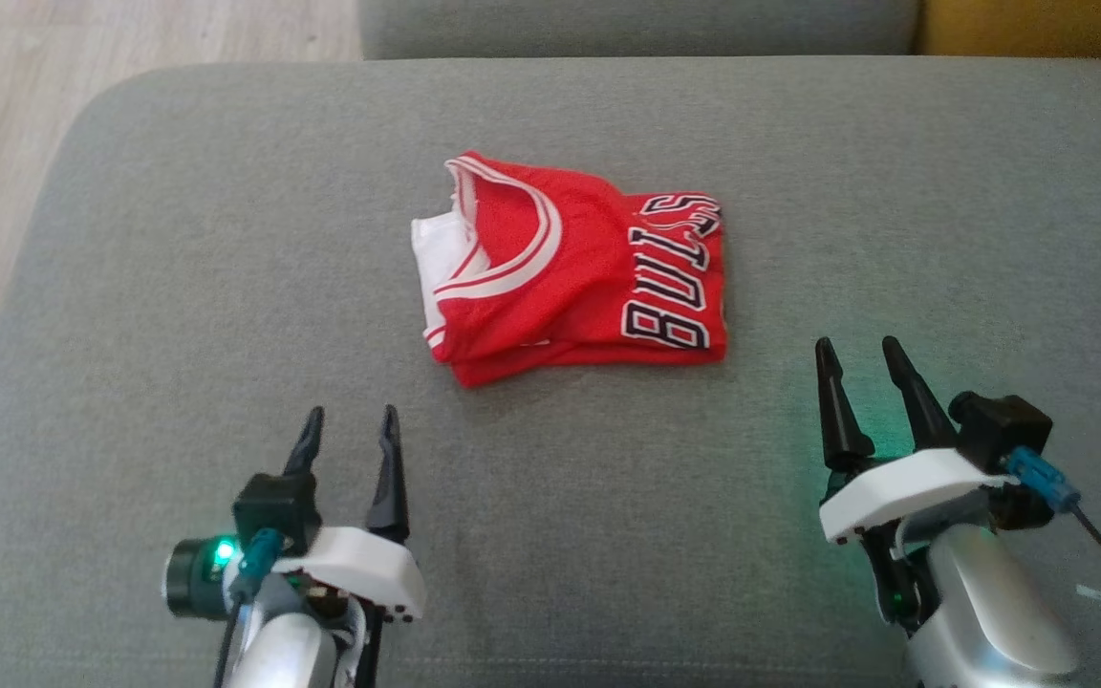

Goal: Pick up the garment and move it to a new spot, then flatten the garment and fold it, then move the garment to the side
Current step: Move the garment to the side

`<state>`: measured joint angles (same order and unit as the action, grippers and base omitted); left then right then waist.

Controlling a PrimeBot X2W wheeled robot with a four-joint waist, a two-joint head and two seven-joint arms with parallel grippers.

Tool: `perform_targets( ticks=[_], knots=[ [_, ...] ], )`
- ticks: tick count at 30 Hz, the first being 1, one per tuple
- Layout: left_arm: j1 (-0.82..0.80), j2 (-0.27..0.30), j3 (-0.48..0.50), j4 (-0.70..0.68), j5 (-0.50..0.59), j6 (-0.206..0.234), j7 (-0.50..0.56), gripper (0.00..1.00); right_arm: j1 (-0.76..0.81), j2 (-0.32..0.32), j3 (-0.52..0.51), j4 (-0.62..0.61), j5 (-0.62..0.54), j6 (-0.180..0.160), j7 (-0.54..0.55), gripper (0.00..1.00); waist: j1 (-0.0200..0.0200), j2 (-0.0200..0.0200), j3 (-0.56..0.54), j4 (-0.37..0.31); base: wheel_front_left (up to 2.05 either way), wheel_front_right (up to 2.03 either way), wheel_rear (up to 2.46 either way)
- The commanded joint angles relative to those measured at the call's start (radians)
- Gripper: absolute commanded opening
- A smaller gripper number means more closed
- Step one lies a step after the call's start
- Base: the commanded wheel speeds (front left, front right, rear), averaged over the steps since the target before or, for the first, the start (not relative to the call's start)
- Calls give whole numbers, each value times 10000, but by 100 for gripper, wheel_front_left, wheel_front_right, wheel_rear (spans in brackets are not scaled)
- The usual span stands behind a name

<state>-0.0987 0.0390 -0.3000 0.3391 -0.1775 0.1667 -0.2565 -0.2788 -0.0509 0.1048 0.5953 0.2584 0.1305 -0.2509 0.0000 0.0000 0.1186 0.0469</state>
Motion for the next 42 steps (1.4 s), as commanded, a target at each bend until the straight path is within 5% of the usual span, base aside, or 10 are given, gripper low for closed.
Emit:
perform_targets(
  ticks=[1,22,23,24,34,42],
  knots=[
    [-340,112,199,-338,-3,-17,-53,100,-446,6,259,-241,126,2,-108,100,0,0,76,176,0,0,0],
    [-1057,112,-712,-606,-526,171,-53,100,-3944,7,-608,4751,-592,2,133,100,0,0,1431,2200,0,0,0],
    [-1057,112,-709,-607,-532,177,-53,100,-3971,7,-523,4968,-589,2,182,56,0,0,1431,2207,0,0,0],
    [-1056,112,-694,-608,-535,185,-53,100,-4000,7,-485,5133,-549,2,178,0,0,0,1435,2191,0,0,0],
    [-1069,112,-482,-672,-476,191,-53,100,-4200,-85,-494,5187,-492,2,-79,0,0,0,1252,1089,0,0,0],
    [-1511,112,-283,-566,-155,-32,-53,100,-3712,-38,-11,3497,-73,2,-106,0,0,0,1264,-1676,0,0,0]
  ],
)
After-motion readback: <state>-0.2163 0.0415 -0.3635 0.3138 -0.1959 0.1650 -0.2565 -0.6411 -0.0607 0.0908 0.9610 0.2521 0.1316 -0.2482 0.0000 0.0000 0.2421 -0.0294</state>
